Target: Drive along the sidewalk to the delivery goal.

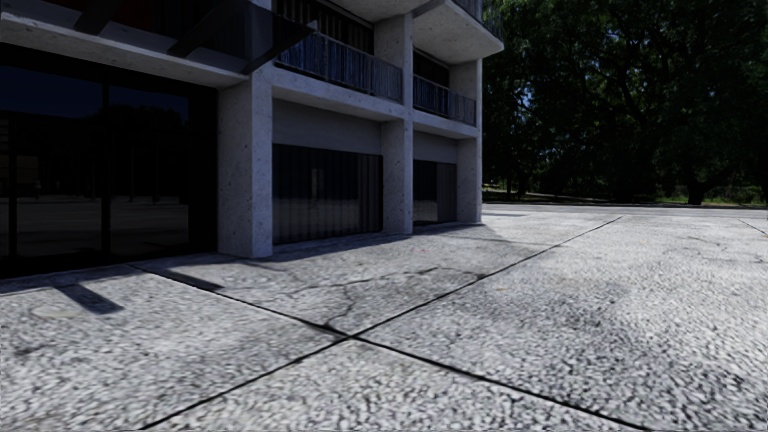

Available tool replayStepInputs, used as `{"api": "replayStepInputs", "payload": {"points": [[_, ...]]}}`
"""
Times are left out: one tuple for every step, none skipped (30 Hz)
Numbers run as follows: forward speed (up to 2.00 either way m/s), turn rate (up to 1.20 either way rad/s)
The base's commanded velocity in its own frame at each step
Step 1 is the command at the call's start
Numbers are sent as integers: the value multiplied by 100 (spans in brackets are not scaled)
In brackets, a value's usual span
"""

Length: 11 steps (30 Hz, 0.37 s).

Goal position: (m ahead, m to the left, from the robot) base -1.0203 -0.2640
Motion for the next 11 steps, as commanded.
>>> {"api": "replayStepInputs", "payload": {"points": [[0, 0], [0, 0], [0, 0], [0, 0], [0, 0], [0, 0], [0, 0], [0, 0], [0, 0], [0, 0], [0, 0]]}}
